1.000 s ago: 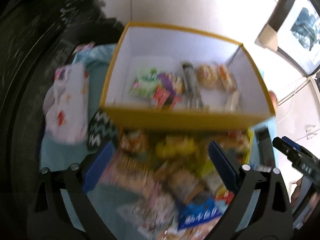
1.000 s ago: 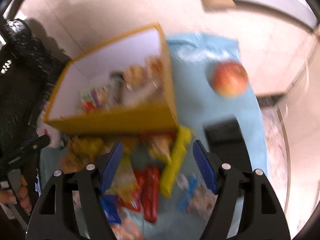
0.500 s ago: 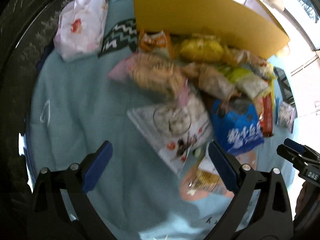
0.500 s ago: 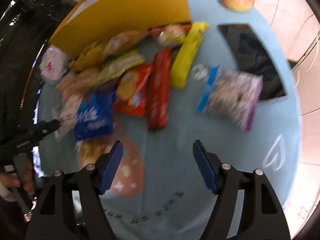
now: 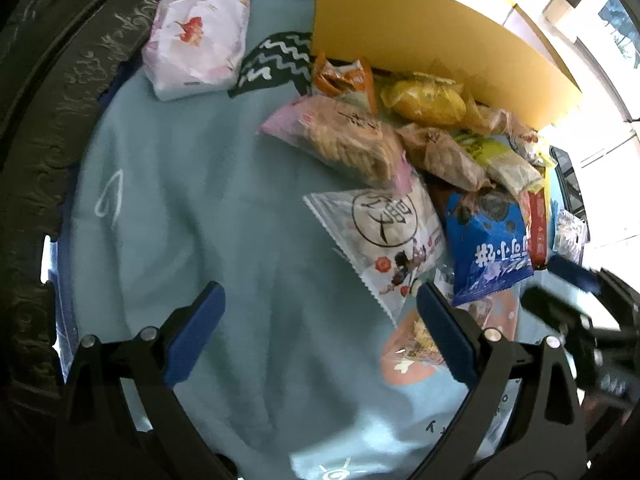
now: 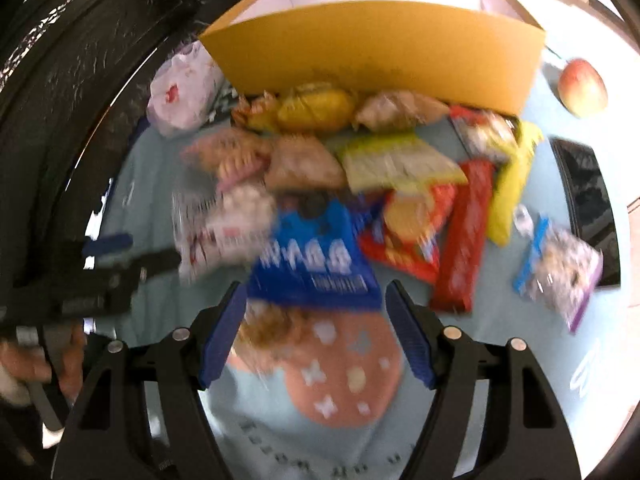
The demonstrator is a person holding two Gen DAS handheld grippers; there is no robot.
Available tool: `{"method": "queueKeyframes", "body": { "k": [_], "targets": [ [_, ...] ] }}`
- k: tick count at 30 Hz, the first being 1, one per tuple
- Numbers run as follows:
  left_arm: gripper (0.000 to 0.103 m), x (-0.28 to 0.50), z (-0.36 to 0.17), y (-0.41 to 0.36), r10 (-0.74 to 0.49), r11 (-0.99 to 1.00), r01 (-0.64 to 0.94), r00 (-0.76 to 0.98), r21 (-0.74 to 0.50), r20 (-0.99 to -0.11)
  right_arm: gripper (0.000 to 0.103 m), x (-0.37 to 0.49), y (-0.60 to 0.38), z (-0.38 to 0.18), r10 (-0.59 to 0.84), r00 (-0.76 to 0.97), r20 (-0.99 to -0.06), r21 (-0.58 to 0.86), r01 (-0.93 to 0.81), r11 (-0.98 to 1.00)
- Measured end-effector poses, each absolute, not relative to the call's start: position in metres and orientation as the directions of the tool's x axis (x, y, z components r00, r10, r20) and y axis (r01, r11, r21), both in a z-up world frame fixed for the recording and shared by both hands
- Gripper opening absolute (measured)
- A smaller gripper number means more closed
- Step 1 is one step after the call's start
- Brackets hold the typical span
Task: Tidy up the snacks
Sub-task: 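Grasp the clear bun bag with the left gripper while the right grasps the blue cookie pack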
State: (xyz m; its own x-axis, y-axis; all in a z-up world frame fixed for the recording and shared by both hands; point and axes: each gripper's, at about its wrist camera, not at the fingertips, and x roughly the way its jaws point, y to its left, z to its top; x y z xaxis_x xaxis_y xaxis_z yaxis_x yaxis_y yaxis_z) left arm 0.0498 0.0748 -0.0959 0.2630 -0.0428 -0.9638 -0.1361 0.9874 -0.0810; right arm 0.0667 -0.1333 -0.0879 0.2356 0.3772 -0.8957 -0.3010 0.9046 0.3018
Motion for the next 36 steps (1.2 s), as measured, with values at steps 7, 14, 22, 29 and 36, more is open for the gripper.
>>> {"method": "queueKeyframes", "body": {
  "k": [7, 14, 22, 29, 36],
  "targets": [
    [0.098, 0.049, -0.096, 0.088, -0.032, 0.985, -0.154, 0.253, -0.073, -0.967, 0.073, 0.094, -0.091, -0.119, 0.254, 0.212, -0.944, 0.181, -0.311, 0.933],
    [0.098, 0.056, -0.098, 0.088, -0.012, 0.989, -0.141, 0.246, -0.048, -0.969, 0.056, 0.099, -0.087, -0.128, 0.270, 0.188, -0.944, 0.186, -0.369, 0.911],
    [0.098, 0.081, -0.095, 0.052, -0.036, 0.999, -0.025, 0.273, -0.044, -0.961, 0.052, 0.078, -0.172, -0.100, 0.462, 0.169, -0.871, 0.425, -0.215, 0.879],
    [0.098, 0.102, -0.136, 0.021, -0.006, 0.997, 0.079, 0.199, 0.010, -0.980, 0.052, 0.047, -0.227, -0.116, 0.443, 0.139, -0.886, 0.432, -0.099, 0.896],
    [0.042, 0.105, -0.138, 0.009, -0.081, 0.991, 0.127, 0.238, -0.052, -0.968, 0.053, 0.044, -0.231, -0.123, 0.430, 0.133, -0.893, 0.422, -0.087, 0.902]
  ]
}}
